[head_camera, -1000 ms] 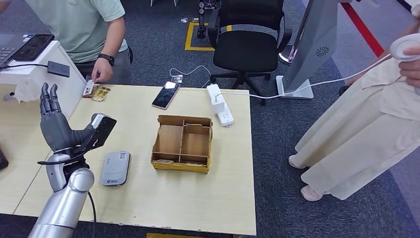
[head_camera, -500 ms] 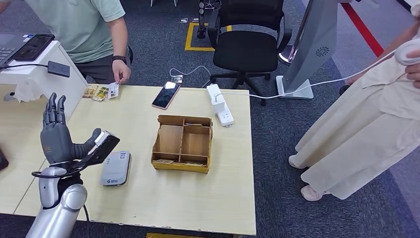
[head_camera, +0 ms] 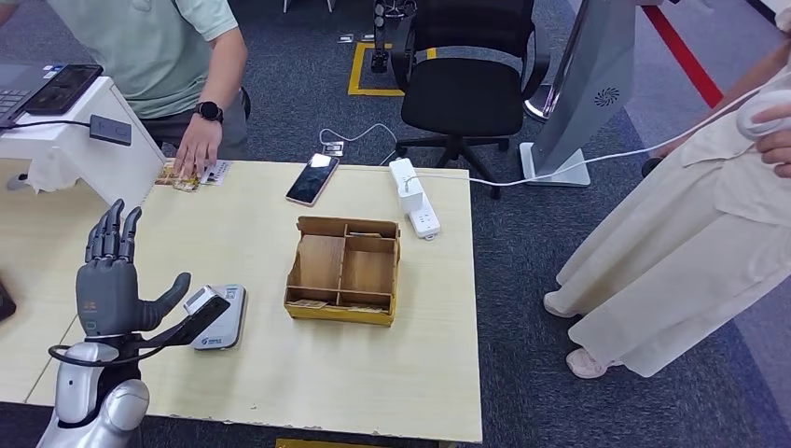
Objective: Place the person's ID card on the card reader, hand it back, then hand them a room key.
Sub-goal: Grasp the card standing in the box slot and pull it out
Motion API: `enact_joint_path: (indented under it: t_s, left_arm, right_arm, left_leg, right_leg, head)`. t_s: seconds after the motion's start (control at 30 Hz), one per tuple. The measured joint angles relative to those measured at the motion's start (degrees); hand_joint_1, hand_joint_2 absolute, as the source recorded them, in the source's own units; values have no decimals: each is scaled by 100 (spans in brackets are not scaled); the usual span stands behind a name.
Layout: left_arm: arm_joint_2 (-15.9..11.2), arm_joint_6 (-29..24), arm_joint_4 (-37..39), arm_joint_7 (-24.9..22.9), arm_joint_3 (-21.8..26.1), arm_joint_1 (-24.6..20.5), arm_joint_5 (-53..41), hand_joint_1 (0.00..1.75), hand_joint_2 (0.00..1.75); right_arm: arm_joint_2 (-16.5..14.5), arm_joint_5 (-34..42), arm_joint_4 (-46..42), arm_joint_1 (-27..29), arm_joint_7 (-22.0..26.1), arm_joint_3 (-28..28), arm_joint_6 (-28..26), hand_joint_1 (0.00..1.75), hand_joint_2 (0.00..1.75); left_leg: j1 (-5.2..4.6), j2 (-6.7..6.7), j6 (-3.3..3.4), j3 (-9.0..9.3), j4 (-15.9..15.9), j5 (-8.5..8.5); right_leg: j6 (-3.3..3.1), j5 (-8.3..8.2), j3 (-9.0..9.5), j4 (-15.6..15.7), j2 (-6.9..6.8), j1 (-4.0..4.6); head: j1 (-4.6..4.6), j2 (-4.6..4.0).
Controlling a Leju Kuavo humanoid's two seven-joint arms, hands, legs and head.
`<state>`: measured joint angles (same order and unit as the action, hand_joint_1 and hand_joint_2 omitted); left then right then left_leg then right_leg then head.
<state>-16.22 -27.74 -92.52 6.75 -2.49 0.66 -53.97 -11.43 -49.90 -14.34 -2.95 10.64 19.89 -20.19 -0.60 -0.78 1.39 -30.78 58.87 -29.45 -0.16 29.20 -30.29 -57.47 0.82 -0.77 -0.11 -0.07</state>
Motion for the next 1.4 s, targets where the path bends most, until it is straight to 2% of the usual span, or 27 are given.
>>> enact_joint_path:
  t_s: [0.5,0.7,1.1,1.4]
  left_arm:
    - [-250,222,-156,31,-34,436,-470,0,175]
    - [-325,365,-162,98,-214,588,-678,0,175]
    - [-296,649,-52,82,-849,518,-804,0,175]
    - [-212,705,44,76,-1134,303,-838,0,175]
  right_arm:
    - [49,0,0,8,-2,0,20,0,175]
    - [61,-15,-2,7,-7,-1,28,0,175]
    - [68,-82,-4,0,-30,-48,82,0,175]
    - [69,-96,-28,-6,-40,-104,101,0,175]
  left_leg:
    - [1,0,0,0,0,0]
    - [0,0,0,0,0,0]
    - [0,0,0,1,0,0]
    - [0,0,0,1,0,0]
  right_leg:
    - [0,0,0,0,0,0]
    - [0,0,0,0,-1,0]
    - [0,0,0,1,-1,0]
    - [0,-1,0,1,-1,0]
  head:
    - [2,0]
    - [2,1]
    - [2,1]
    - [2,1]
